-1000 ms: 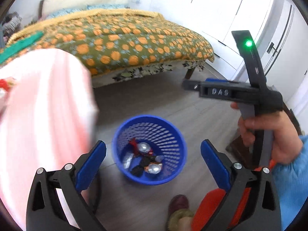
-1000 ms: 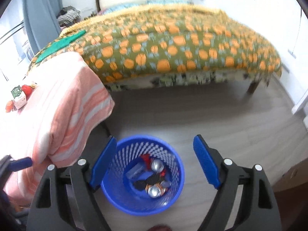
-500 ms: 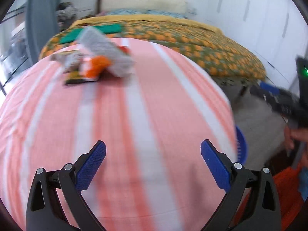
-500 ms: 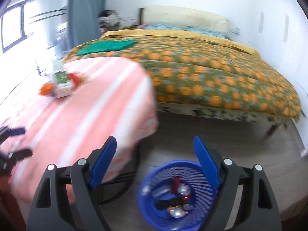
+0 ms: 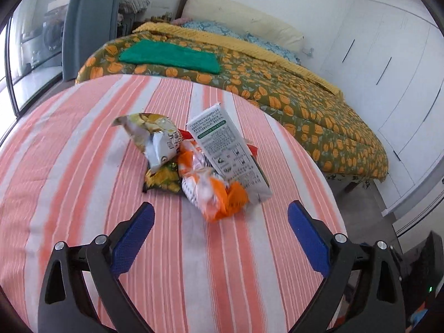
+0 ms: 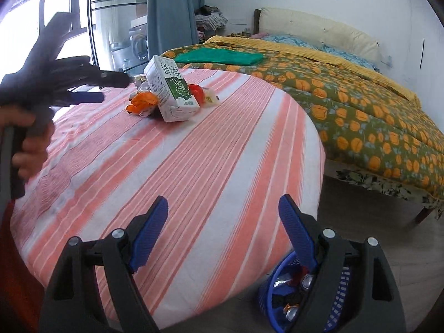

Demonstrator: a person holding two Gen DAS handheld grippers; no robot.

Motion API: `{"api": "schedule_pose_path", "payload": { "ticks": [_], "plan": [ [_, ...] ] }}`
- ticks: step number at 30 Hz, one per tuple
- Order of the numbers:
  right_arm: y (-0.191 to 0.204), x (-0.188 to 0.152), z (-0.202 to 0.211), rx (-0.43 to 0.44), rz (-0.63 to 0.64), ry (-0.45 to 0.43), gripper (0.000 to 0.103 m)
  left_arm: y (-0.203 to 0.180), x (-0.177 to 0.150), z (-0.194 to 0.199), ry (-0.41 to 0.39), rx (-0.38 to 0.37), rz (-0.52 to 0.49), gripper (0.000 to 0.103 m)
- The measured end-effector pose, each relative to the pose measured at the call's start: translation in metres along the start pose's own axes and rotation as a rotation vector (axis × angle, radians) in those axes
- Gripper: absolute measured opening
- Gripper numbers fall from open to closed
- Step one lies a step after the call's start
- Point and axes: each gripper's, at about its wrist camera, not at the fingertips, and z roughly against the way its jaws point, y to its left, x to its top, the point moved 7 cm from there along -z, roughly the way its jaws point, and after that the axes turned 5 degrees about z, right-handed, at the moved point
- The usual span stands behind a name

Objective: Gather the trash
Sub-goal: 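Grasp the orange-and-white snack bag with the left tool while the right tool grasps the milk carton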

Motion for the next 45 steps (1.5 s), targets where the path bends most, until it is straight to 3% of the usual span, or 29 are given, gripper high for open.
{"api": "schedule_pose_path", "payload": {
  "ticks": [5,8,10,13,18,22,27,29,31,34,39,41,42,43,44,45],
  "plan": [
    [-0.006,-0.002,0.001,-0.016,0.003,-0.001,0.080,0.004,0.002,-0.032,0.044,0.033,0.002,0.089],
    [-0.012,-0.005,0.006,-0.023,-0.009,-0.005,0.080,0.005,0.001,-0.035,0.035,0.019,0.000,0.074],
    [-0.016,-0.006,0.007,-0.025,-0.021,-0.006,0.080,0.003,0.000,-0.037,0.042,0.015,-0.027,0.049],
    [-0.021,-0.007,0.007,-0.026,-0.036,-0.004,0.080,0.004,-0.003,-0.034,0.027,0.027,-0.052,0.043],
    [-0.021,-0.004,0.012,-0.025,-0.043,-0.022,0.080,0.004,-0.022,0.003,0.012,0.030,-0.128,0.042],
    [-0.014,-0.006,0.010,-0.004,-0.027,-0.010,0.080,0.016,-0.061,0.038,0.044,0.068,-0.227,0.043],
    [0.003,-0.010,0.002,0.014,0.016,0.014,0.080,0.031,-0.098,0.046,0.081,0.126,-0.300,0.049],
    [0.011,-0.012,0.001,0.020,0.028,0.019,0.080,0.031,-0.105,0.046,0.079,0.151,-0.340,0.059],
    [0.018,-0.013,0.000,0.026,0.032,0.025,0.080,0.030,-0.104,0.048,0.056,0.163,-0.362,0.076],
    [0.028,-0.015,0.000,0.032,0.039,0.030,0.080,0.030,-0.095,0.052,0.017,0.176,-0.352,0.089],
    [0.040,-0.007,-0.006,0.055,0.094,0.040,0.080,0.038,-0.081,0.038,0.053,0.162,-0.284,0.089],
    [0.046,0.009,-0.008,0.076,0.149,0.031,0.080,0.041,-0.080,0.032,0.068,0.161,-0.274,0.084],
    [0.050,0.019,-0.010,0.094,0.191,0.027,0.080,0.041,-0.080,0.029,0.073,0.159,-0.272,0.074],
    [0.052,0.027,-0.012,0.105,0.222,0.026,0.081,0.043,-0.080,0.027,0.078,0.157,-0.271,0.058],
    [0.058,0.037,-0.017,0.120,0.277,0.028,0.082,0.043,-0.080,0.025,0.087,0.144,-0.269,0.049],
    [0.063,0.046,-0.021,0.127,0.321,0.030,0.082,0.044,-0.080,0.025,0.088,0.139,-0.265,0.048]
  ]
}}
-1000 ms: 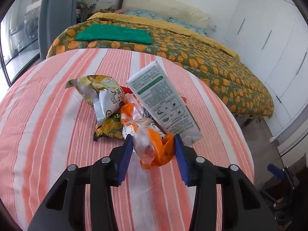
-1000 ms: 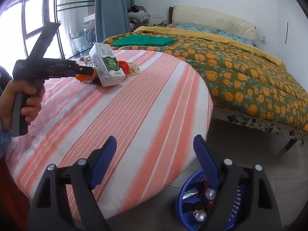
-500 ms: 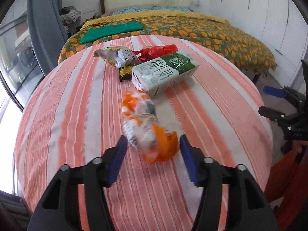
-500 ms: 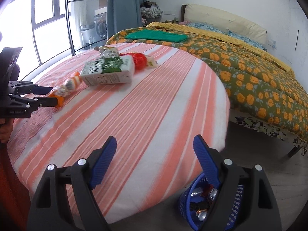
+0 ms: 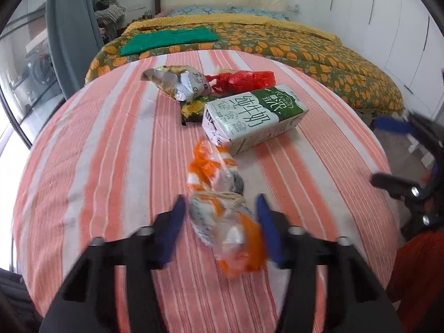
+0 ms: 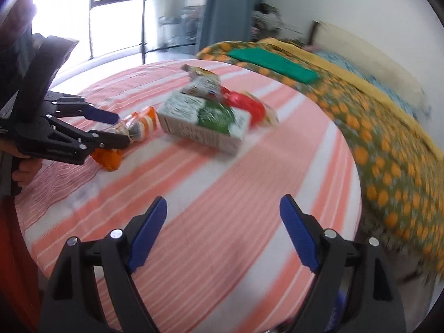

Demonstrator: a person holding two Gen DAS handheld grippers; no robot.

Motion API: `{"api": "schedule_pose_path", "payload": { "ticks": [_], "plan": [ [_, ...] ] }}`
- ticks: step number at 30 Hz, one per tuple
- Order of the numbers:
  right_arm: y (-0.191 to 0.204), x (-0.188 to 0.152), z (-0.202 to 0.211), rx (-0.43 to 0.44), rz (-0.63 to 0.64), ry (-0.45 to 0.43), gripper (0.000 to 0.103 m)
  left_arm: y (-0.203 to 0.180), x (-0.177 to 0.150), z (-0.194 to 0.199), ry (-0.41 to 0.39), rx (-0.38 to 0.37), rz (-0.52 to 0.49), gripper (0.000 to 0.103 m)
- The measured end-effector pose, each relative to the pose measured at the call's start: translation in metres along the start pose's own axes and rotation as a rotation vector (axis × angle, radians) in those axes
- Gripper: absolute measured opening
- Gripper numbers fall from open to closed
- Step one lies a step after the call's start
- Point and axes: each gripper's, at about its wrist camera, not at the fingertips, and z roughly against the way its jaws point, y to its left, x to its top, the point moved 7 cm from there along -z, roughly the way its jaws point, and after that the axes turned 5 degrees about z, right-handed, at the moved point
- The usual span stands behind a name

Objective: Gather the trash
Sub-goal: 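Grasp the orange-and-white snack bag with the left tool while the right tool grasps the milk carton, then lift the milk carton with the right tool while the left tool holds the snack bag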

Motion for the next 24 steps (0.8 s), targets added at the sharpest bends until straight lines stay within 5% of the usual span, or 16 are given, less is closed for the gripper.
{"api": "schedule_pose_path", "payload": {
  "ticks": [7,13,18,24],
  "plan": [
    [0.015,0.075,-0.063,0.085,0.306,0.130,0.088,0.022,-0.007,0.014,-0.018,0.001,0.030,0.046],
    [0.025,0.092,-0.114,0.109,0.455,0.281,0.086,0.017,-0.010,0.018,-0.022,-0.050,0.012,0.046],
    [0.015,0.081,-0.121,0.106,0.450,0.397,0.055,0.011,-0.010,0.013,-0.017,-0.035,-0.018,0.047],
    [-0.016,0.060,-0.081,0.120,0.141,0.446,0.051,0.004,-0.010,0.012,-0.026,-0.017,-0.023,0.048]
  ]
}}
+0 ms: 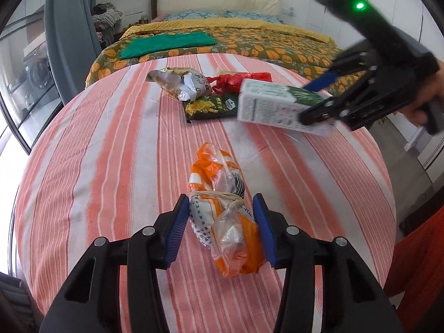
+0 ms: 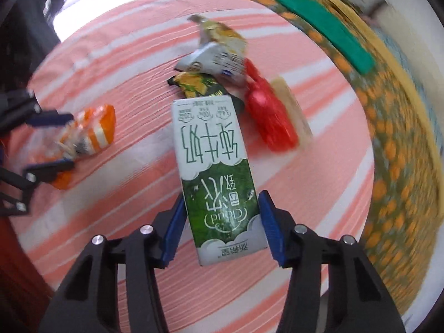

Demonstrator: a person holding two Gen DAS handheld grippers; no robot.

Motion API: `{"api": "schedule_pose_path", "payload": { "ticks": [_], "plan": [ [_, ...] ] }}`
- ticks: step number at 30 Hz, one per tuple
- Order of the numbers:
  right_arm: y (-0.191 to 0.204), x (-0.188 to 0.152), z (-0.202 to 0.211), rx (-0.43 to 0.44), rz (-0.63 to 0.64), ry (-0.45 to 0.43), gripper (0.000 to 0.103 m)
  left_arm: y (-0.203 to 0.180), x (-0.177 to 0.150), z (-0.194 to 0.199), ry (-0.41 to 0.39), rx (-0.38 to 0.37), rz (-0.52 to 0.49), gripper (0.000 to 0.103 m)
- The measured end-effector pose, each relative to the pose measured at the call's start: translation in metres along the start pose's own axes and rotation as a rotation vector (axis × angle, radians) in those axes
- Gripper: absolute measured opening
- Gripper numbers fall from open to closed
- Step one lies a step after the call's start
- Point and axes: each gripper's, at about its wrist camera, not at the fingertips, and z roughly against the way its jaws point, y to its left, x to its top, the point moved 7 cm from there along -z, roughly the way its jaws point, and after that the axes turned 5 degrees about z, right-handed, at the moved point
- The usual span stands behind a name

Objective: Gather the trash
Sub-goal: 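Lift the milk carton with the right tool while the left tool holds the snack bag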

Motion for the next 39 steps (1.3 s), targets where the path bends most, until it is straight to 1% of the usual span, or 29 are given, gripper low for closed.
{"api": "schedule_pose_path", "payload": {
  "ticks": [1,2,3,5,7,9,10,11,12,13,14,16,18,20,22,23,27,31,36,37,38,39],
  "plan": [
    [-0.002,-0.012,0.005,0.025,-0.073,0.016,0.050,-0.003,-0.001,-0.001,-0.002,0.001,-0.005,0.048],
    [-0.001,-0.025,0.010,0.059,-0.125,0.026,0.049,-0.006,-0.002,-0.001,-0.004,0.007,-0.011,0.048],
    [0.003,-0.038,0.014,0.073,-0.157,0.030,0.049,-0.007,-0.003,0.000,-0.005,0.012,-0.016,0.049],
    [0.011,-0.060,0.017,0.084,-0.210,0.042,0.049,-0.011,-0.003,-0.002,-0.001,0.015,-0.027,0.054],
    [0.022,-0.082,0.013,0.092,-0.266,0.041,0.049,-0.013,-0.006,-0.004,0.015,0.004,-0.022,0.065],
    [0.032,-0.091,0.012,0.119,-0.311,0.008,0.050,-0.013,-0.012,-0.004,0.043,-0.011,-0.009,0.067],
    [0.037,-0.098,0.012,0.141,-0.338,-0.026,0.054,-0.011,-0.015,-0.003,0.053,-0.002,-0.007,0.068],
    [0.039,-0.103,0.013,0.149,-0.349,-0.045,0.059,-0.008,-0.017,-0.001,0.055,0.015,-0.008,0.068],
    [0.041,-0.106,0.013,0.150,-0.357,-0.067,0.061,-0.006,-0.019,0.002,0.051,0.031,-0.008,0.070],
    [0.043,-0.110,0.015,0.145,-0.370,-0.096,0.063,0.000,-0.019,0.007,0.036,0.050,0.000,0.072],
    [0.044,-0.113,0.016,0.144,-0.376,-0.108,0.067,0.004,-0.018,0.011,0.024,0.056,0.010,0.072],
    [0.046,-0.117,0.019,0.155,-0.400,-0.126,0.071,0.014,-0.016,0.020,-0.005,0.049,0.053,0.074],
    [0.043,-0.115,0.023,0.146,-0.412,-0.145,0.074,0.019,-0.016,0.027,-0.020,0.039,0.079,0.075],
    [0.037,-0.114,0.030,0.116,-0.415,-0.165,0.076,0.020,-0.015,0.032,-0.040,0.032,0.084,0.077],
    [0.034,-0.109,0.033,0.089,-0.404,-0.180,0.077,0.014,-0.013,0.033,-0.052,0.022,0.061,0.082],
    [0.034,-0.104,0.032,0.082,-0.394,-0.181,0.078,0.009,-0.011,0.031,-0.052,0.018,0.036,0.082],
    [0.039,-0.091,0.026,0.041,-0.346,-0.165,0.078,-0.007,-0.004,0.010,-0.013,0.014,-0.048,0.083],
    [0.031,-0.081,0.016,0.005,-0.356,-0.142,0.078,-0.009,0.002,-0.007,0.019,-0.011,-0.040,0.083],
    [0.016,-0.078,0.008,0.022,-0.414,-0.115,0.078,-0.003,0.005,-0.017,0.049,-0.036,-0.008,0.083],
    [0.014,-0.078,0.007,0.027,-0.419,-0.112,0.071,-0.003,0.005,-0.018,0.051,-0.036,-0.009,0.083],
    [0.014,-0.077,0.006,0.034,-0.418,-0.105,0.060,-0.002,0.006,-0.018,0.052,-0.034,-0.010,0.083],
    [0.015,-0.077,0.005,0.041,-0.415,-0.100,0.055,-0.002,0.006,-0.019,0.052,-0.037,-0.009,0.080]
  ]
}}
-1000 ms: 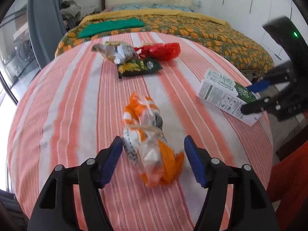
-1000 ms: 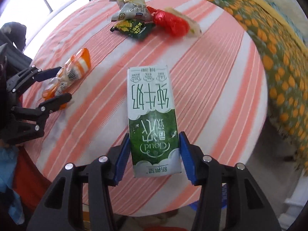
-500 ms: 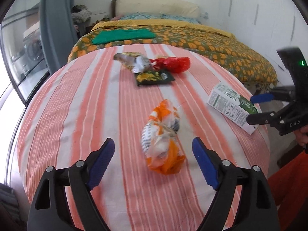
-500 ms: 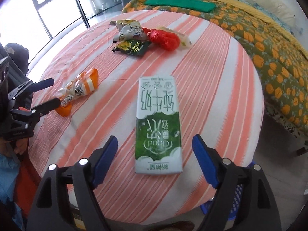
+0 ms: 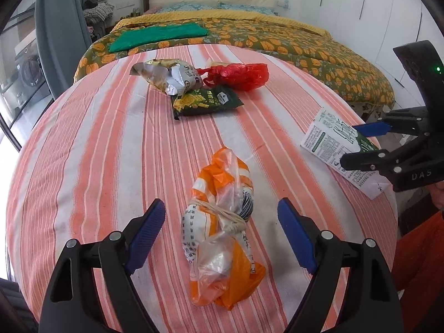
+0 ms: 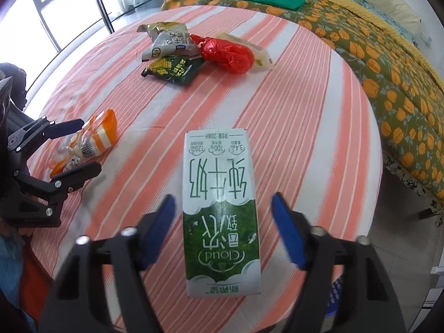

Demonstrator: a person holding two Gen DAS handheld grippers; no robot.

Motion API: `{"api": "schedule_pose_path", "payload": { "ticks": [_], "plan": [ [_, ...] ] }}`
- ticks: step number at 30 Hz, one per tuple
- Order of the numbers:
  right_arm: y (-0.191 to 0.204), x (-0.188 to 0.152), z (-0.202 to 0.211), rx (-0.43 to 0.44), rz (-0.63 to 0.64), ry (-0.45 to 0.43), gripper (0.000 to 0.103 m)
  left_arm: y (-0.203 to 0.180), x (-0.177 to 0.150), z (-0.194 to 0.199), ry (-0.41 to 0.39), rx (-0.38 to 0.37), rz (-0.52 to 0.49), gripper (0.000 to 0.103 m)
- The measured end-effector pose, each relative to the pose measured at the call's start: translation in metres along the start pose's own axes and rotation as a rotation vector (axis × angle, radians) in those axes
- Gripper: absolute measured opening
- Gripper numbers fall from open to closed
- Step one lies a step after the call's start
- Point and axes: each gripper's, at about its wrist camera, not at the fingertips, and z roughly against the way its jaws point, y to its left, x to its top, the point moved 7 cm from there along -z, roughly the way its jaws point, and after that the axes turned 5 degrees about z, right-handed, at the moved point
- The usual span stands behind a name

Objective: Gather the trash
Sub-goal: 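Lift the milk carton with the right tool while the left tool holds the snack bag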

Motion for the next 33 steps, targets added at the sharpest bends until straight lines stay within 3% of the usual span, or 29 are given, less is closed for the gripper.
{"api": "schedule_pose_path", "payload": {
  "ticks": [1,4,19,26,33],
  "plan": [
    [0.001,0.000,-0.001,0.004,0.004,0.007,0.049,0.000,0.001,0.000,0.001,-0.005,0.004,0.072],
    [0.003,-0.001,0.003,-0.001,0.006,-0.010,0.048,0.001,0.002,0.000,-0.002,-0.012,0.011,0.048],
    [0.014,-0.019,0.032,0.097,-0.081,-0.174,0.048,0.009,-0.007,0.024,-0.075,0.002,0.146,0.045],
    [0.016,-0.025,0.032,0.128,-0.113,-0.199,0.049,0.002,-0.007,0.042,-0.100,0.040,0.124,0.045],
    [0.019,-0.033,0.033,0.145,-0.109,-0.208,0.049,-0.014,-0.014,0.043,-0.093,0.024,0.133,0.045]
  ]
}}
